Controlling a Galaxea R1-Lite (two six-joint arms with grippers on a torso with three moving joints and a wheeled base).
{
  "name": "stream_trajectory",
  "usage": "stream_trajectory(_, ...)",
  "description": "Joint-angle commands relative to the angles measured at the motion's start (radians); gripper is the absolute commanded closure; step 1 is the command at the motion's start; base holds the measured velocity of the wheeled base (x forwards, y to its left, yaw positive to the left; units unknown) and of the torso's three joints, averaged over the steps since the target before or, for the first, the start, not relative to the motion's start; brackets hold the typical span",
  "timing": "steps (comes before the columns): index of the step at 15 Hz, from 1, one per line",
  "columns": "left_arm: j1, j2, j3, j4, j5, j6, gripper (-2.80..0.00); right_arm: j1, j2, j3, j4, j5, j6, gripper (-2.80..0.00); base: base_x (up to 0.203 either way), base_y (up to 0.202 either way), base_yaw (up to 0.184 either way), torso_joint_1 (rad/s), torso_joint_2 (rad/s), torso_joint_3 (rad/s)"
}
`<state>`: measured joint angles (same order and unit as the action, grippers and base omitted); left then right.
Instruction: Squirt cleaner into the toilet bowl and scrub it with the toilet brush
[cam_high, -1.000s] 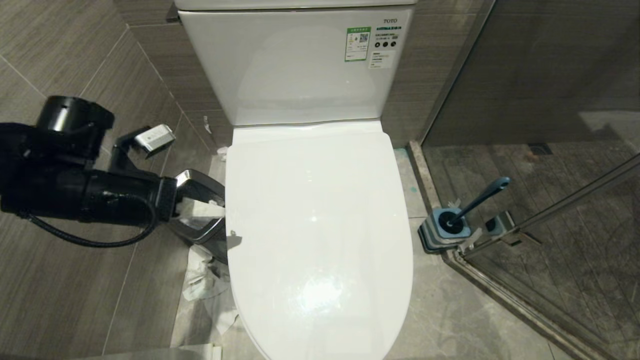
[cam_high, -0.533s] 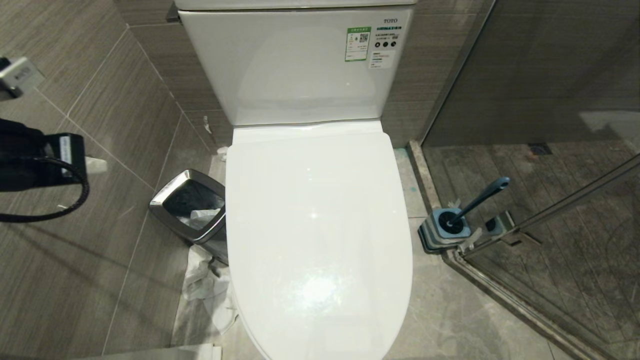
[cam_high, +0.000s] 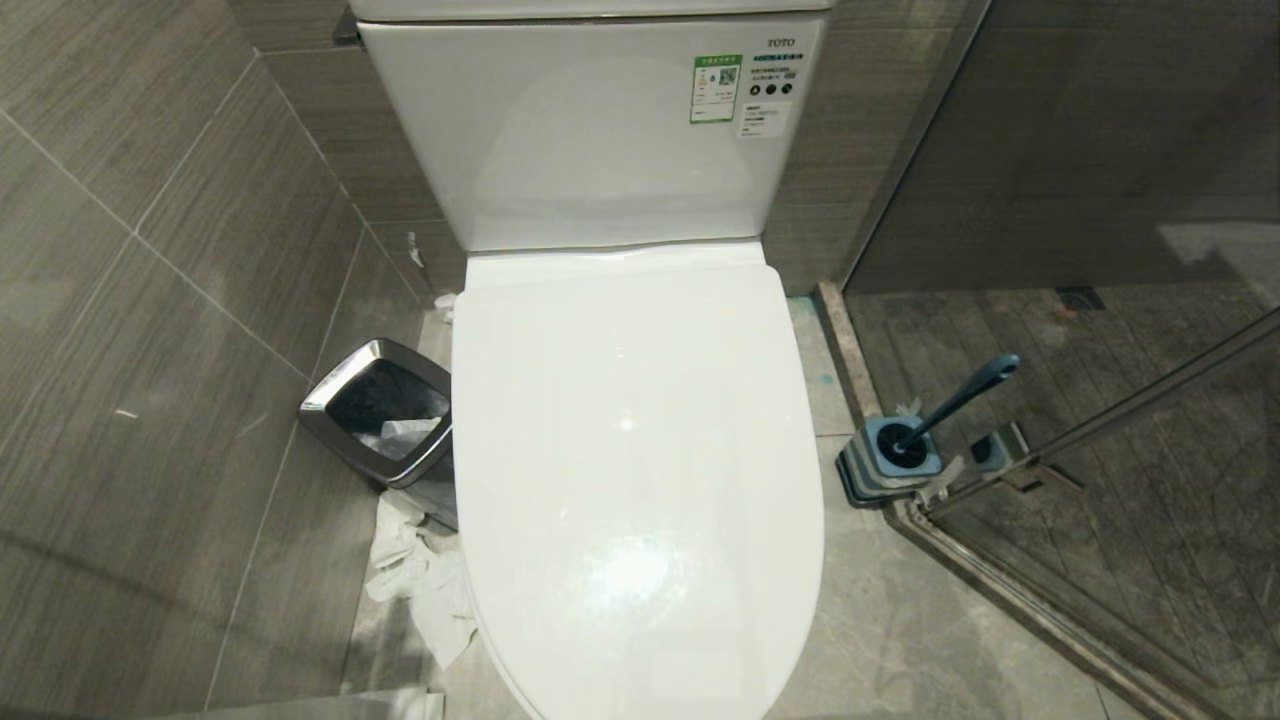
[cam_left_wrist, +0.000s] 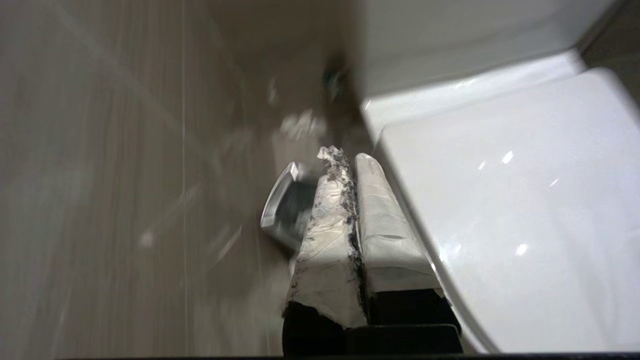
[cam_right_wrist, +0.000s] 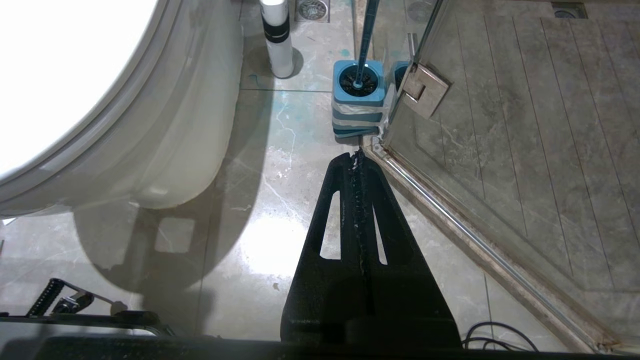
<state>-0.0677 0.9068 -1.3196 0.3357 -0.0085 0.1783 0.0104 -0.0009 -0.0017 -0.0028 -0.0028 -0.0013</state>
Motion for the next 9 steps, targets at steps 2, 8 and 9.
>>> stream_trajectory(2,0.028,-0.274,0.064,-0.057,-0.213,0.044,0.00,0.000,0.001,0.000,0.000,0.000,0.000,0.00,0.000,0.000,0.000,0.000,0.00,0.000)
stream_trajectory(8,0.061,-0.617,0.232,0.014,-0.279,0.055,0.00,0.000,0.001,0.000,0.000,0.000,0.000,0.00,0.000,0.000,0.000,0.000,0.00,0.000)
stream_trajectory(9,0.068,-0.673,0.284,0.030,-0.278,0.050,0.00,0.000,0.001,0.000,0.000,0.001,0.000,0.00,0.000,0.000,0.000,0.000,0.00,0.000)
